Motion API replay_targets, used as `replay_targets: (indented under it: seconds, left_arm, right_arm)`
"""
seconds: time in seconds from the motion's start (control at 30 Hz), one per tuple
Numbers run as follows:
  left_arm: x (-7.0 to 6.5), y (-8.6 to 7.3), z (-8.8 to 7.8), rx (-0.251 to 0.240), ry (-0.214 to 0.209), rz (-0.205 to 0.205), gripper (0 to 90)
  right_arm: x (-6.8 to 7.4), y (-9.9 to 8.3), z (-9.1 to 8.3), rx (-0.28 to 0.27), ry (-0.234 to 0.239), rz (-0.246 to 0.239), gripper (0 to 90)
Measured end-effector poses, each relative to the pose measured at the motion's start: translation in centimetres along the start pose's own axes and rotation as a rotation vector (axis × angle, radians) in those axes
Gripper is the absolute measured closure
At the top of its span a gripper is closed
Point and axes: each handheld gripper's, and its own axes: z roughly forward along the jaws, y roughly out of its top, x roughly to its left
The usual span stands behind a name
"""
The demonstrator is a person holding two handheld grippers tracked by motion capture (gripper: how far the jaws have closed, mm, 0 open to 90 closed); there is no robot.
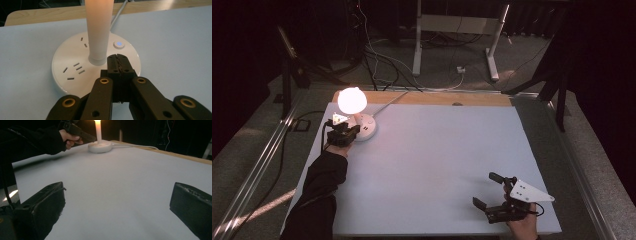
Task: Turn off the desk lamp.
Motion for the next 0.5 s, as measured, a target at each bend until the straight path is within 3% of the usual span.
replay_targets:
  seconds: [0.5]
  left_arm:
    - [0.23, -0.80, 0.46, 0.016, 0.004, -0.002, 90.0]
  right_arm:
    - [0.00, -0.01, 0.02, 0.002, 0.003, 0.001, 0.0]
